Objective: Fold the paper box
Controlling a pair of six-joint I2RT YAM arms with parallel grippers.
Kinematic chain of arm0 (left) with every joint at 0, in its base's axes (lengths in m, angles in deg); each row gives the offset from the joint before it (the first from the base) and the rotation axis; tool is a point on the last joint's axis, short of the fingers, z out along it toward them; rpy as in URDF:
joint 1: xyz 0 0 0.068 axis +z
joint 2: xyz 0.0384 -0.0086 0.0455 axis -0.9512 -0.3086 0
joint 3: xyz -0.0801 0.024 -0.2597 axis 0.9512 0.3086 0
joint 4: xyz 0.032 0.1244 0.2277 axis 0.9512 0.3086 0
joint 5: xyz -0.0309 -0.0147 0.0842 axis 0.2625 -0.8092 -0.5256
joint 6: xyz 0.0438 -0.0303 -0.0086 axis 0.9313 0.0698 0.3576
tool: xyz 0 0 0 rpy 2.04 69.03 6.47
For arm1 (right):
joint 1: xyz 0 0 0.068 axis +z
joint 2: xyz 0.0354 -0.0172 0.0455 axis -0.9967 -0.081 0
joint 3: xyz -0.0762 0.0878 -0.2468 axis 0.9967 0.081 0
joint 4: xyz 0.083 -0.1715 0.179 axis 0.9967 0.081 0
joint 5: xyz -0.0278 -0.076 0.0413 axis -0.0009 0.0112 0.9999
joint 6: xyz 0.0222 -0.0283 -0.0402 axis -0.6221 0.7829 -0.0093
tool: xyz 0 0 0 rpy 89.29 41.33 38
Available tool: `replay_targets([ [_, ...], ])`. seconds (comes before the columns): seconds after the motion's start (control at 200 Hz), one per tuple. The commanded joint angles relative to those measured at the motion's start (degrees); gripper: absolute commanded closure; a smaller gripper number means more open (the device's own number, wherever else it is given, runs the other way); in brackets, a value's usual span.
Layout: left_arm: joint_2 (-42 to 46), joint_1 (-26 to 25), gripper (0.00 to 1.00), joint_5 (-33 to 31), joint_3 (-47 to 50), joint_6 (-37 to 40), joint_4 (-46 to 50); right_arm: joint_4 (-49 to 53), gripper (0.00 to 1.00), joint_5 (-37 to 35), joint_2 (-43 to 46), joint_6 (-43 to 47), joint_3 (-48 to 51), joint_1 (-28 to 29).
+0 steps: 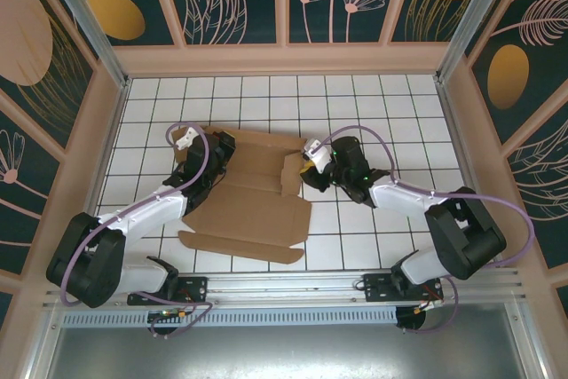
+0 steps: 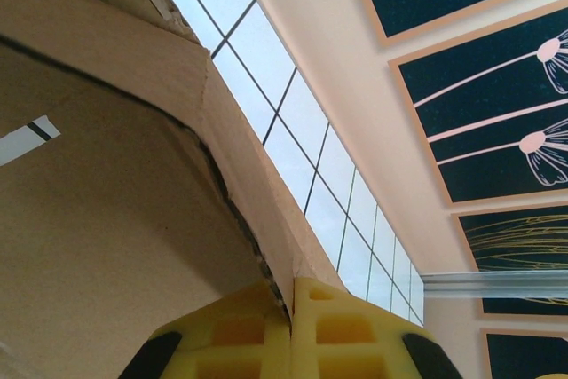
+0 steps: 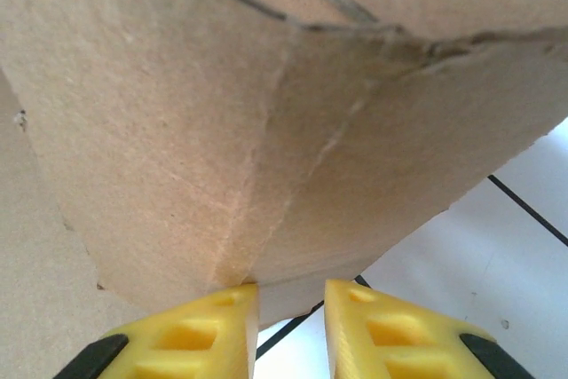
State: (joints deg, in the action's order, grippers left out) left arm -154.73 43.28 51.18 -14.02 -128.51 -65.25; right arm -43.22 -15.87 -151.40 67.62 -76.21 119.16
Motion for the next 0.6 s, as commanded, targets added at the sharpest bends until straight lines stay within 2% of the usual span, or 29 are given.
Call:
replay_targets([
  [0.0,2.1,-0.3,1.00,1.1,1.0,2.4,-2.0,-0.7,0.72,-0.2,3.6,2.0,0.8,0.3],
  [0.155,3.5,-0.1,1.00,4.1,5.3,4.9,-11.8,-0.9,0.67,-7.7,6.3,2.0,2.9,0.5],
  [0.295,2.3,0.1,1.00,7.0,8.6,6.0,-18.3,-2.9,0.63,-9.6,5.5,1.9,3.4,0.5],
  [0.38,1.6,0.1,1.00,7.0,8.6,6.0,-17.8,-4.3,0.62,-10.0,4.3,1.8,3.1,0.5],
  [0.596,2.3,0.2,1.00,2.4,6.3,5.1,-10.8,-6.6,0.58,-11.0,5.2,0.3,4.7,1.1],
])
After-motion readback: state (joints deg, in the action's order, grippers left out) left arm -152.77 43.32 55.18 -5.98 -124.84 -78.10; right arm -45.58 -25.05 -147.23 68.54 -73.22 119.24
